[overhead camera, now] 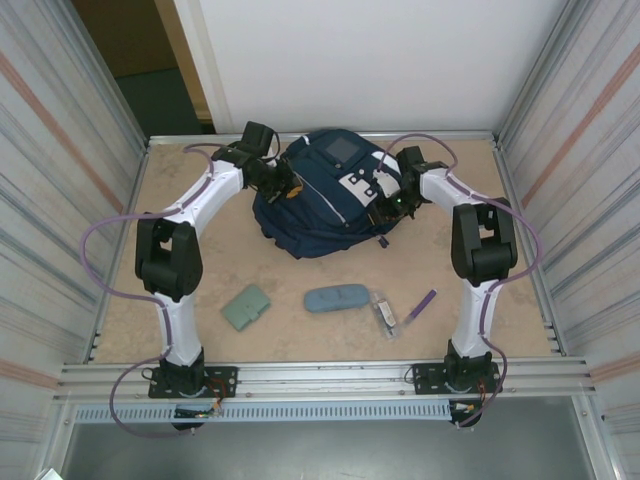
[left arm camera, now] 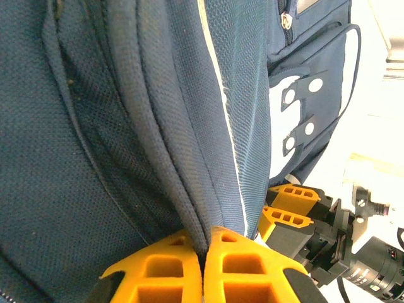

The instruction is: Pack the student bag

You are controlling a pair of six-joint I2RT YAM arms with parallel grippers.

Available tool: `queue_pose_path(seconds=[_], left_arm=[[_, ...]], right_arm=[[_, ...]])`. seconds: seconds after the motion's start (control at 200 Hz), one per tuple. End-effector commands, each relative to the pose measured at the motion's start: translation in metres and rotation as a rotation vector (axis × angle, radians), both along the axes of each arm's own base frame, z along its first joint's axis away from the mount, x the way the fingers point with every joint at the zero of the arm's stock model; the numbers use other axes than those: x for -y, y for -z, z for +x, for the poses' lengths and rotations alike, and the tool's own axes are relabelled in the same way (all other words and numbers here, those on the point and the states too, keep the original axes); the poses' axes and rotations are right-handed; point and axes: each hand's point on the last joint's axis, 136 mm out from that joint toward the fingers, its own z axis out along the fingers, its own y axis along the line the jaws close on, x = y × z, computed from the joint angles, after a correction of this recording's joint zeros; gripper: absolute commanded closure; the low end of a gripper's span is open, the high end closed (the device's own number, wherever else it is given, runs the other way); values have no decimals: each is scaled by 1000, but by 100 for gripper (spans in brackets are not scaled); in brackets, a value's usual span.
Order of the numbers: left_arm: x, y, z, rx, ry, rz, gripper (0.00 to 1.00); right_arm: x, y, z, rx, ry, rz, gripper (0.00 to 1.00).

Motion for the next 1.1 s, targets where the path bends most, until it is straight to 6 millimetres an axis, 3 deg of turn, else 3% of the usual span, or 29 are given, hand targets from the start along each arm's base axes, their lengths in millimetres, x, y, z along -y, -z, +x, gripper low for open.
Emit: queue_pose_path(seconds=[0.0, 0.12, 0.261, 0.361, 0.626, 0.842, 0.962, 0.997, 1.092], left_arm=[[13, -51, 4, 112, 44, -111, 100], [9, -43, 10, 114, 25, -92, 100], [-2, -30, 18, 130, -10, -28, 100], [-4, -19, 23, 117, -28, -16, 100], [3, -5, 36, 97, -61, -55, 100], [4, 8, 48, 87, -79, -49, 100], [7, 14, 54, 77, -79, -65, 100], [8, 30, 56, 55, -77, -60, 100], [7, 37, 59, 56, -69, -56, 100]], right_arm=[[-5, -18, -17, -50, -25, 64, 80], [-8, -30, -26, -58, -16, 86, 92], [-9, -41, -38, -95, 23, 70, 100], [-11, -47, -50, -127, 31, 25, 100], [-8, -36, -83, -124, -109, -284, 100], [-55, -54, -101, -21, -276, -108, 99], [-68, -57, -100, 6, -282, -65, 100], [-65, -56, -95, 7, -251, -80, 98], [-46, -60, -77, 11, -90, -77, 78]])
